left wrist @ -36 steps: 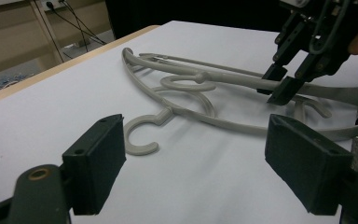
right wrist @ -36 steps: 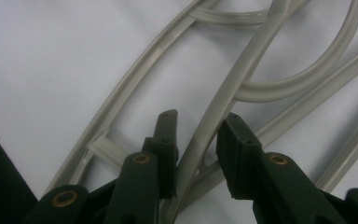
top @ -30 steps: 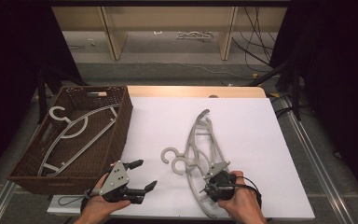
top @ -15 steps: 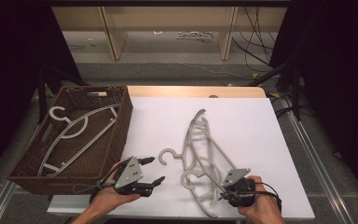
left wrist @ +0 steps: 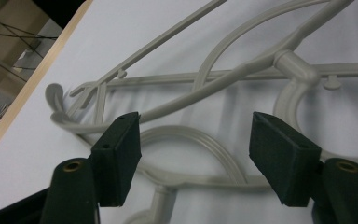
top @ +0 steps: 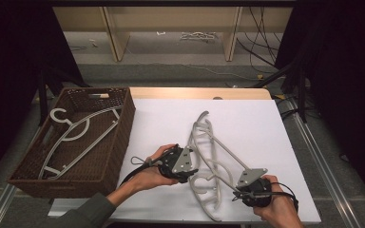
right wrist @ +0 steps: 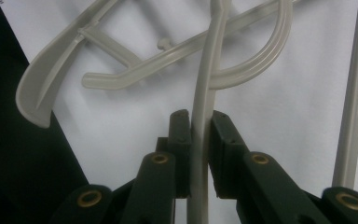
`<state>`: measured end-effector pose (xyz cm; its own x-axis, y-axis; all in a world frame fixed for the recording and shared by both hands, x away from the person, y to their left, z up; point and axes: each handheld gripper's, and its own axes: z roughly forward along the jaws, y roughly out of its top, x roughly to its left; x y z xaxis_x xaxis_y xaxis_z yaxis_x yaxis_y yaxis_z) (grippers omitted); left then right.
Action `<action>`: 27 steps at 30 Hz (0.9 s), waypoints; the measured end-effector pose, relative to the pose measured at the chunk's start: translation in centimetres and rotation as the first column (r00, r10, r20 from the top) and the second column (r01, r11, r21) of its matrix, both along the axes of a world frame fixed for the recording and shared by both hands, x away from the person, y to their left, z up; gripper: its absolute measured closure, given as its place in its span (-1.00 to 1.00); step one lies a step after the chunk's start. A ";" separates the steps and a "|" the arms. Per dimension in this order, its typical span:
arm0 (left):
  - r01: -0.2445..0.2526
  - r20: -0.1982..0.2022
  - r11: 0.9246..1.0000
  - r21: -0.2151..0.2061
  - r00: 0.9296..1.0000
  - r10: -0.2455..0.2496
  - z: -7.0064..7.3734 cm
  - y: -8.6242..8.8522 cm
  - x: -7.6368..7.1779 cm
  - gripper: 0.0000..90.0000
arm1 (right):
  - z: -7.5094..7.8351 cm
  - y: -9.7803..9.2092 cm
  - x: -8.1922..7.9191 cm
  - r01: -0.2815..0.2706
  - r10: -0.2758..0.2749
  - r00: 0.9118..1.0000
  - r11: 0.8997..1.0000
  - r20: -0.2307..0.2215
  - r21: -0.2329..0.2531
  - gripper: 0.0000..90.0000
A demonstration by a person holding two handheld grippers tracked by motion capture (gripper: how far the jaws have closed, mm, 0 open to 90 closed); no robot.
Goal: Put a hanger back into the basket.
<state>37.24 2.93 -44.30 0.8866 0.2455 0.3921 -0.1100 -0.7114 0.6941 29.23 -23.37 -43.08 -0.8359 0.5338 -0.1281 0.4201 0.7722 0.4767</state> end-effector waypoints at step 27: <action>0.258 0.068 0.933 0.251 0.957 -0.283 -0.8 -5.7 2.6 0.44 | 0.8 -1.0 0.3 0.008 -0.009 0.999 1.000 0.035 0.023 0.82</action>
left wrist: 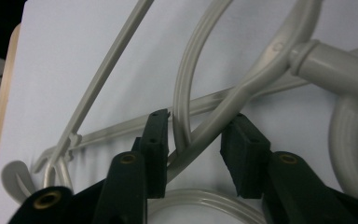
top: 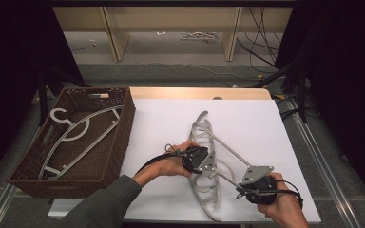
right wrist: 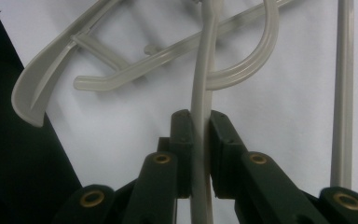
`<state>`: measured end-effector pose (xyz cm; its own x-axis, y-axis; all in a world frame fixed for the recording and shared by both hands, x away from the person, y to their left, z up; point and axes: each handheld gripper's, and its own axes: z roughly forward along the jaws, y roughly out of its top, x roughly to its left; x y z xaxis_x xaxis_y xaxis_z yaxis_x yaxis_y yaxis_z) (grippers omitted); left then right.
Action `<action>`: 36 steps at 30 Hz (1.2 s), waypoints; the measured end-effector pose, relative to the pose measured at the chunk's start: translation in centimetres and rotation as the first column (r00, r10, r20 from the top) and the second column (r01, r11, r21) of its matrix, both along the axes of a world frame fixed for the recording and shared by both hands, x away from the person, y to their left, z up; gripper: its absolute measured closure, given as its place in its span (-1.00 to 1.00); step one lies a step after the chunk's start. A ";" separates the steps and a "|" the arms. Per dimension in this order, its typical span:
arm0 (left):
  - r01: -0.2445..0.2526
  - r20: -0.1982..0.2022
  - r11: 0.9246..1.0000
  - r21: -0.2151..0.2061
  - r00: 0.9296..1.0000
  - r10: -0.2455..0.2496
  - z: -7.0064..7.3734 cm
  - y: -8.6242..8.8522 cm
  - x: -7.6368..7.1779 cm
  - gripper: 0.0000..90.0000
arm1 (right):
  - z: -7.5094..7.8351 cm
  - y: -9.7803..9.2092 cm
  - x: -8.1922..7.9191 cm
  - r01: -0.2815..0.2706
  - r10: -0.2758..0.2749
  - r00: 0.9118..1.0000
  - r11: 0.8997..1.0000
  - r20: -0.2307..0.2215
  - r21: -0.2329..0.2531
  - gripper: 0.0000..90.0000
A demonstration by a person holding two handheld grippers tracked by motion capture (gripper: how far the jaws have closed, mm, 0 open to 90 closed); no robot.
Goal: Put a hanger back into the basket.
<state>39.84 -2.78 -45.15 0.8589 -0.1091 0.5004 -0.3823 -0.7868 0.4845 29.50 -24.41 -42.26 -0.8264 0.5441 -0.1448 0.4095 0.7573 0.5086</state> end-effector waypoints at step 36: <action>-0.136 -0.035 0.990 -0.039 0.990 0.134 8.0 3.1 -0.2 0.77 | 3.3 -3.2 0.9 0.237 -0.392 0.874 0.861 0.289 0.451 -0.35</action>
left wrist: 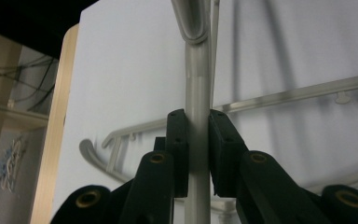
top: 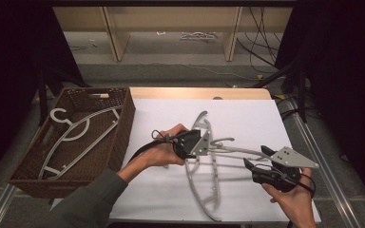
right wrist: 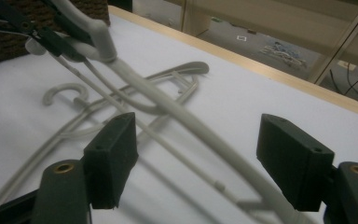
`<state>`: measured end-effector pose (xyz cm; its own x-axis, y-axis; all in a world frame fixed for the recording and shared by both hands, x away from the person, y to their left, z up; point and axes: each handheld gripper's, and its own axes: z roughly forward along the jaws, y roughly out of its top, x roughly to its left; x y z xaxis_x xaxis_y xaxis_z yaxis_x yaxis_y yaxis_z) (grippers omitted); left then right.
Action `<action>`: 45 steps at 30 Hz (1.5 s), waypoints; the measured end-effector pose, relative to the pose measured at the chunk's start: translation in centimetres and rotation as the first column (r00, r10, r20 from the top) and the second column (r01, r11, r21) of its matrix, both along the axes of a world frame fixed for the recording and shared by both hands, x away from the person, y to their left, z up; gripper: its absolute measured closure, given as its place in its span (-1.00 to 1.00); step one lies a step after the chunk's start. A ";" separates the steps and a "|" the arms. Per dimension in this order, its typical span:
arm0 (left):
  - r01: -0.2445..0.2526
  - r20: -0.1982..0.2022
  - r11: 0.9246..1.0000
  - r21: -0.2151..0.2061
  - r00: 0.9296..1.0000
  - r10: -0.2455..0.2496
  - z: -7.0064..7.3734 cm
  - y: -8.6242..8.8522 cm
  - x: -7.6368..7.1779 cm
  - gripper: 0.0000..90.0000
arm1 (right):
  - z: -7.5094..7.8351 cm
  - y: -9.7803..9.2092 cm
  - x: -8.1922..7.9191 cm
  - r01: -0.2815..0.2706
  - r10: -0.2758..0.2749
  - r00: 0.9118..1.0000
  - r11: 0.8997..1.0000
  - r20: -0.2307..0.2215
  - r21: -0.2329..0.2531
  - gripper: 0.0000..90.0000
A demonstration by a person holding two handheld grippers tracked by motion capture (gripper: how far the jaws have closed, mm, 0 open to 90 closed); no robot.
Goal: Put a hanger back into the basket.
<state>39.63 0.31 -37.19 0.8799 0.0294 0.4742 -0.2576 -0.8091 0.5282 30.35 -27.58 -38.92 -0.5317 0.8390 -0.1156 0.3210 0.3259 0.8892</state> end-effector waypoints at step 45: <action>-0.424 -0.169 0.858 -0.291 0.905 0.390 11.0 15.1 2.0 0.77 | -3.3 3.7 0.0 -0.082 0.085 0.992 0.996 -0.092 0.037 -0.47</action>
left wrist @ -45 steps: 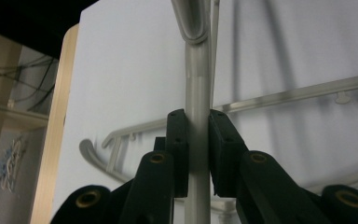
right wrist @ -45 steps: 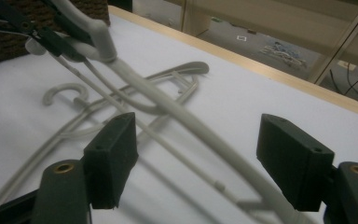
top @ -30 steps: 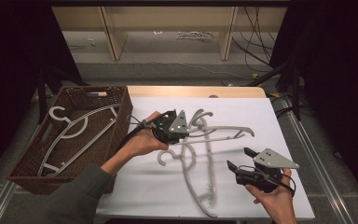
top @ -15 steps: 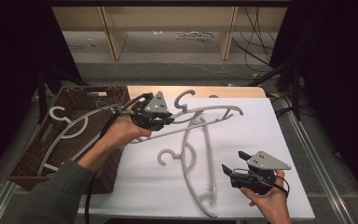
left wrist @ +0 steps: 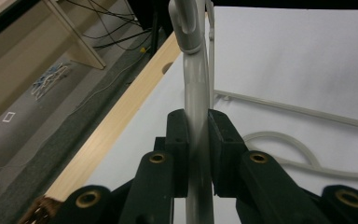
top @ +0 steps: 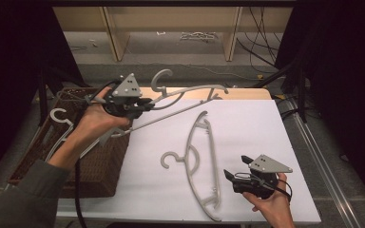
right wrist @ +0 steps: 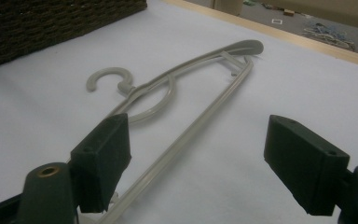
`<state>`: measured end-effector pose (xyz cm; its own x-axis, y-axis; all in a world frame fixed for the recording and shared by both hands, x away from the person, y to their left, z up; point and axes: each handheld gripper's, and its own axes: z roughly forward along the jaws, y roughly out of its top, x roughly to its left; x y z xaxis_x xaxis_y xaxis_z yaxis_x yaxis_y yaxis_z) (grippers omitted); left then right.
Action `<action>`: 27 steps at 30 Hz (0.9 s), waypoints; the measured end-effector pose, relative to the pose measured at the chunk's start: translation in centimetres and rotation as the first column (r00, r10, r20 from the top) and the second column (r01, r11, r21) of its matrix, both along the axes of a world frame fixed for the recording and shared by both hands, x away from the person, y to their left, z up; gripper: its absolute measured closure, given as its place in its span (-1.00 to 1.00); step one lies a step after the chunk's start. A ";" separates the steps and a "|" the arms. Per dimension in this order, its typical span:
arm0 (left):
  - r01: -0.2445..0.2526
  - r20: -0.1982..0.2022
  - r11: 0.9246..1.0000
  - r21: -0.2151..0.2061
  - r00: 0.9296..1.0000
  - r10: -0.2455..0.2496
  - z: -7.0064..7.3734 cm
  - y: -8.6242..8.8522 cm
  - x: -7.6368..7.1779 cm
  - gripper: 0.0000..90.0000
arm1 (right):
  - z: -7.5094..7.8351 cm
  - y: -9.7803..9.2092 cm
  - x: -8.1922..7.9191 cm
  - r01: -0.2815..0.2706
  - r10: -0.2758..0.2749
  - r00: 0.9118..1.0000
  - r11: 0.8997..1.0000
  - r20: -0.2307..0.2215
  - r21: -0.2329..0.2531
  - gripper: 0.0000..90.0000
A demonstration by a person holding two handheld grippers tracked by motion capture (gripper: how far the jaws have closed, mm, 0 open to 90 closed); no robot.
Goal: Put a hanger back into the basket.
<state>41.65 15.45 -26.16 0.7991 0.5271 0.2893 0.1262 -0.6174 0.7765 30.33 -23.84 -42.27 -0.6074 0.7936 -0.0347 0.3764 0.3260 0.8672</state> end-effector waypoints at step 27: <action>-0.165 0.024 0.986 -0.026 0.986 0.166 -0.8 10.6 -1.2 0.77 | -0.2 0.3 0.0 0.001 -0.002 1.000 1.000 0.016 0.005 -0.46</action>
